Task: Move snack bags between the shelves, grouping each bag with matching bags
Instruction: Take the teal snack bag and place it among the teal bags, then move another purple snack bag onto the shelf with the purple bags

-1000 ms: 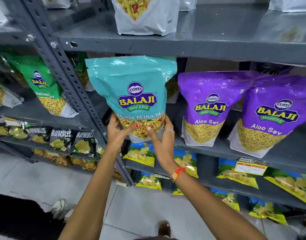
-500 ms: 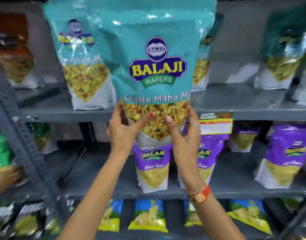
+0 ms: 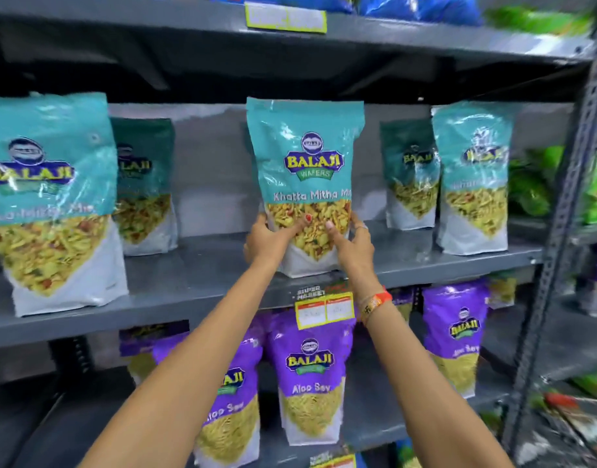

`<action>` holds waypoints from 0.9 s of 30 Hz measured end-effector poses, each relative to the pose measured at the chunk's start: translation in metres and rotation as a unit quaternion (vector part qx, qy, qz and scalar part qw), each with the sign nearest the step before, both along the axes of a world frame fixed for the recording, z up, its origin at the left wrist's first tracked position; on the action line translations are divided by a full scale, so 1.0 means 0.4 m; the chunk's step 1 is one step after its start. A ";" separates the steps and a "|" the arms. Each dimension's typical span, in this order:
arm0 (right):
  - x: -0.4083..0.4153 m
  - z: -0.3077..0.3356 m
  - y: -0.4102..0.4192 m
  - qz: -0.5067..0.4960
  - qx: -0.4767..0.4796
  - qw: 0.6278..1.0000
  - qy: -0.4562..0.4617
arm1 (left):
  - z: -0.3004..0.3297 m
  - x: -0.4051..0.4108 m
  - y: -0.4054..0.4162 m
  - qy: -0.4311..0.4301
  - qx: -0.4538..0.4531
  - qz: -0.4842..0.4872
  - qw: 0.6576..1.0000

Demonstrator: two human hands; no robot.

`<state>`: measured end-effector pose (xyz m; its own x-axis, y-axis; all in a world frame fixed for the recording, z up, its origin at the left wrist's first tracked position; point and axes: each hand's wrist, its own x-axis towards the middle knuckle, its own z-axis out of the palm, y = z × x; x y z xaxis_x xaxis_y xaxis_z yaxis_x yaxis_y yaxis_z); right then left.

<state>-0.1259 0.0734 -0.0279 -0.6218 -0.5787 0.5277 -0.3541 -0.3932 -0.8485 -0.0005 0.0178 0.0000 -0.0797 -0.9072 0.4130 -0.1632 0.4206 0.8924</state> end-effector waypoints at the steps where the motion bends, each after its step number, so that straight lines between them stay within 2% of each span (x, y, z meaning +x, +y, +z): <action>1: -0.009 -0.005 -0.001 0.001 0.007 1.000 0.002 | -0.005 -0.009 -0.002 -0.011 0.001 0.004 1.000; 7: -0.013 -0.015 0.010 0.017 0.027 0.999 0.005 | -0.011 0.004 -0.027 -0.039 0.019 -0.032 0.999; 10: 0.028 -0.043 0.033 0.000 0.000 1.000 -0.026 | -0.019 0.029 -0.013 -0.028 0.016 -0.041 0.999; 13: 0.114 -0.107 0.077 -0.063 -0.092 0.992 -0.058 | -0.054 0.068 0.037 0.032 -0.051 -0.063 0.996; 15: 0.190 -0.183 0.101 -0.070 -0.124 0.987 -0.077 | -0.108 0.124 0.084 0.057 -0.140 -0.052 0.987; 18: 0.301 -0.335 0.107 -0.004 -0.079 0.992 -0.103 | -0.235 0.226 0.127 0.020 -0.272 0.032 0.962; 20: 0.360 -0.439 0.092 0.069 -0.020 0.989 -0.130 | -0.344 0.291 0.122 0.010 -0.295 0.088 0.951; 23: 0.421 -0.553 0.054 0.138 0.069 0.978 -0.140 | -0.502 0.374 0.079 0.050 -0.227 0.143 0.962; 27: 0.447 -0.640 -0.013 0.166 0.166 0.959 -0.160 | -0.651 0.449 0.014 0.161 0.022 0.128 0.978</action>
